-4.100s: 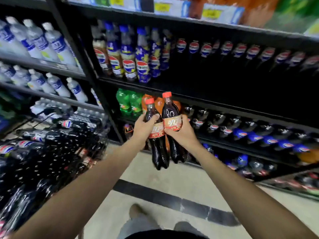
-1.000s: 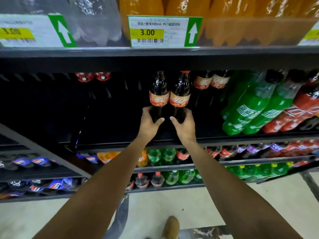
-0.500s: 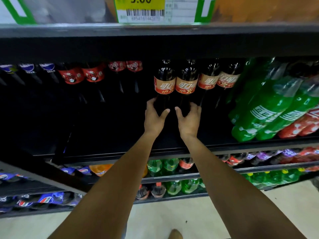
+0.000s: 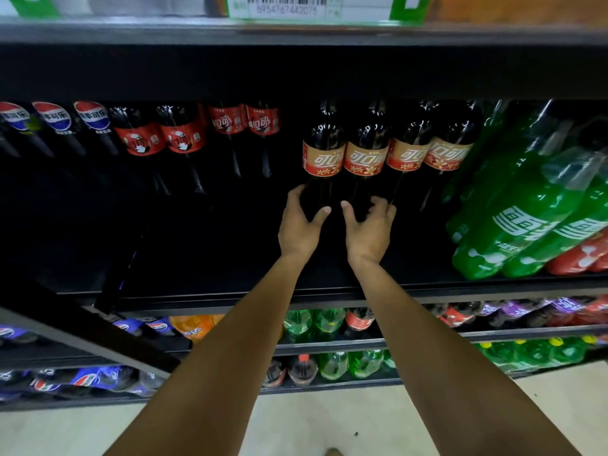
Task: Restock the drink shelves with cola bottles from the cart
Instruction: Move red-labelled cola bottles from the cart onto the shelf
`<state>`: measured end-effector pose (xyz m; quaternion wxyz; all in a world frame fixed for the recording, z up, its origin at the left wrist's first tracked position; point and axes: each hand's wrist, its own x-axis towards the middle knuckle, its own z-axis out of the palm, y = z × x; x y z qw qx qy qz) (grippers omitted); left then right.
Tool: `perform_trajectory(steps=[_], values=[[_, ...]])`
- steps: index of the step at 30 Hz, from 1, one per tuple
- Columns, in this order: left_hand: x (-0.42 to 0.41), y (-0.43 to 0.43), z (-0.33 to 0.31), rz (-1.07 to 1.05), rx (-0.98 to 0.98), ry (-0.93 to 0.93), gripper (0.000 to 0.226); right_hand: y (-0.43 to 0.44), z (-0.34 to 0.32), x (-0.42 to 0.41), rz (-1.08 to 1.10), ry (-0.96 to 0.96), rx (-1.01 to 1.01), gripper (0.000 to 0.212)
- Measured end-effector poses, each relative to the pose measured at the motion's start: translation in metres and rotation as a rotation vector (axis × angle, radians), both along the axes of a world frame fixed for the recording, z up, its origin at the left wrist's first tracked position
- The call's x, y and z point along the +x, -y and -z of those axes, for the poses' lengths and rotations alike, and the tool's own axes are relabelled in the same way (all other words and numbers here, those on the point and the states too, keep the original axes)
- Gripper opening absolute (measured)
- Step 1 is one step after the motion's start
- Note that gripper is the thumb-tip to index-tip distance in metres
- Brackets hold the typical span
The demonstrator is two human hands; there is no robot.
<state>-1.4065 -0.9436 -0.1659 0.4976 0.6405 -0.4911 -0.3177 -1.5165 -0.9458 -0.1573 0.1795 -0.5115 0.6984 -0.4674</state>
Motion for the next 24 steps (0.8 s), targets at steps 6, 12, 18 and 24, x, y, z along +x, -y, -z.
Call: perform_trajectory(steps=[6, 12, 18, 24], values=[[0.0, -0.001, -0.002, -0.006, 0.016, 0.048, 0.067, 0.002, -0.001, 0.002, 0.021, -0.031, 0.028, 0.06], [0.0, -0.001, 0.0, 0.011, -0.007, 0.006, 0.069, 0.002, 0.0, 0.001, 0.018, 0.033, 0.026, 0.058], [0.006, -0.012, -0.011, 0.096, 0.063, -0.107, 0.085, -0.01, -0.005, -0.003, -0.078, 0.135, 0.053, 0.054], [0.028, -0.069, -0.034, 0.143, 0.08, 0.698, 0.059, -0.054, -0.022, -0.01, -0.368, -0.277, 0.181, 0.046]])
